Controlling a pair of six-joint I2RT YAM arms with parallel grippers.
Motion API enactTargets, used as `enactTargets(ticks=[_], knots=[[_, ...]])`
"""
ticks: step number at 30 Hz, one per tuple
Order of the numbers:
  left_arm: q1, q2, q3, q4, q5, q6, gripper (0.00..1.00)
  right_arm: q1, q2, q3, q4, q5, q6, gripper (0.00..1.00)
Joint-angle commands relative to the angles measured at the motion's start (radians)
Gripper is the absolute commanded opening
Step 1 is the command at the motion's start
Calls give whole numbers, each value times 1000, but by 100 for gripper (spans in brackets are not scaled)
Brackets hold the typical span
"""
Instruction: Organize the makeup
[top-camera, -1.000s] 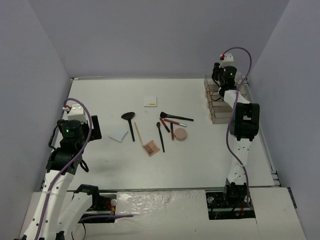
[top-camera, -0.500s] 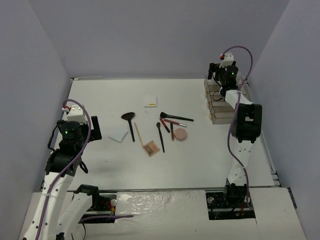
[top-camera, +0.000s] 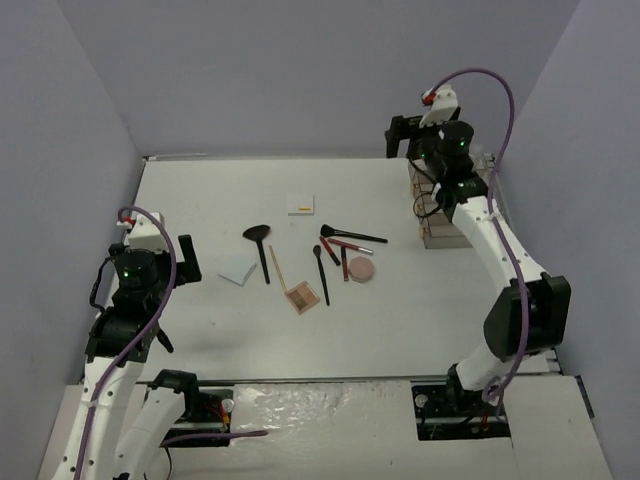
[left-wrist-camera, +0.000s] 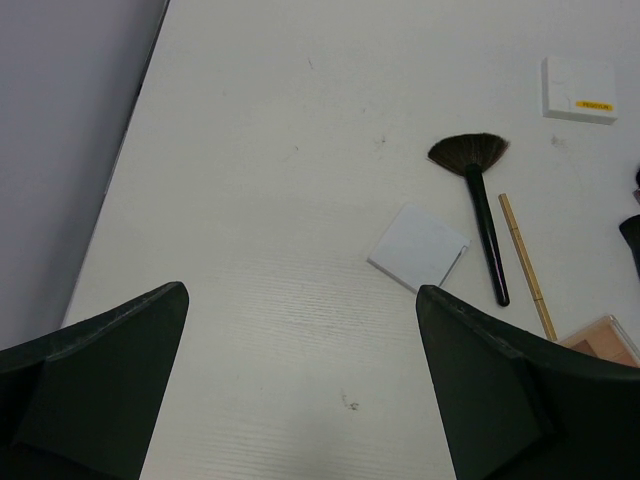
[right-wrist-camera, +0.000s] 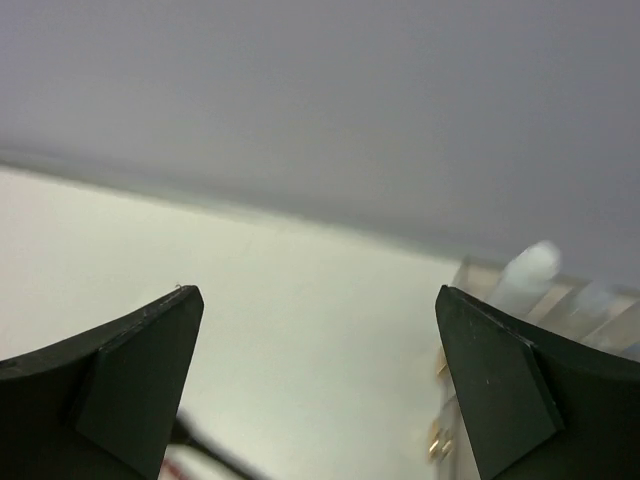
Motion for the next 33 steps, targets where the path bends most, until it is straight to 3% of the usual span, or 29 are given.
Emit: enactTargets(ticks=[1,6,14,20,33], knots=[[8,1,12,56,6,-14,97,95,-97,-194,-137,50,132,100],[8,5,11,56,7,-14,97,201,-161,-381,-160,122,232,100],[8,13,11,55,9,-13,97,290,-84,-515,-98,193,352,97],[6,18,10,56,20,-15,97,305,-19,-547,-36,263,402,93],[6,18,11,58,32,-14,97,338,60,-553,-21,254,378,92]])
